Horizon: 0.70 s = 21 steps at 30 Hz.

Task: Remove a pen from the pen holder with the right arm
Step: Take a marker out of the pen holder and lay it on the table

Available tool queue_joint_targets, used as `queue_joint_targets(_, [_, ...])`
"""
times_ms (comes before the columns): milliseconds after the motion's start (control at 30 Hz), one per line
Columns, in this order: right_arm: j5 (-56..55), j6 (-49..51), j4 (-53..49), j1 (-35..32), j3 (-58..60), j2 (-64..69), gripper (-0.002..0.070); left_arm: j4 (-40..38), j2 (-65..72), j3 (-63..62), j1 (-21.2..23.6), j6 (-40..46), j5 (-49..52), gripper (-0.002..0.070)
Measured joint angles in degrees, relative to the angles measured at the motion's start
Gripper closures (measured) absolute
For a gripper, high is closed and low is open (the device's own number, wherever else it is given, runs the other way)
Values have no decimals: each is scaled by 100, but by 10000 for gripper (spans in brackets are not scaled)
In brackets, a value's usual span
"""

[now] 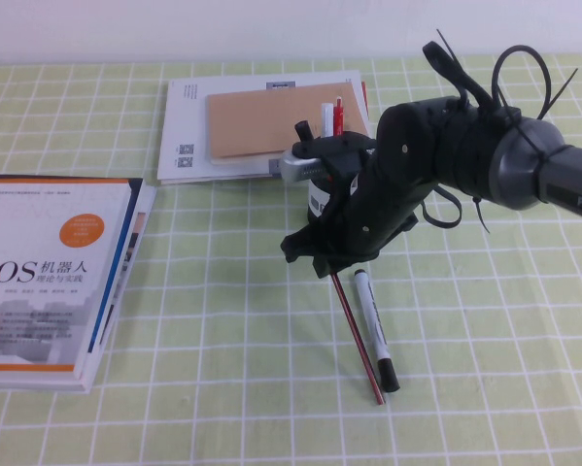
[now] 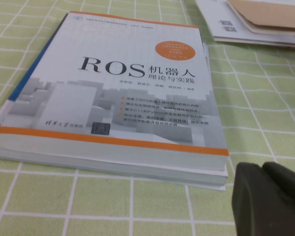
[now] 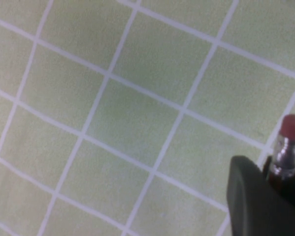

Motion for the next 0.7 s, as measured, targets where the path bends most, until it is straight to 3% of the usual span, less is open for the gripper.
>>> queue_joint_targets(200, [-35,34,-74,0,0,0,655,0,0,0,0,0,0,683])
queue_joint_targets(467, [-69,81,-132,0,0,0,474,0,0,0,0,0,0,683])
queue_joint_targets(700, [-11,143,-313,0,0,-50,446,0,0,0,0,0,0,683])
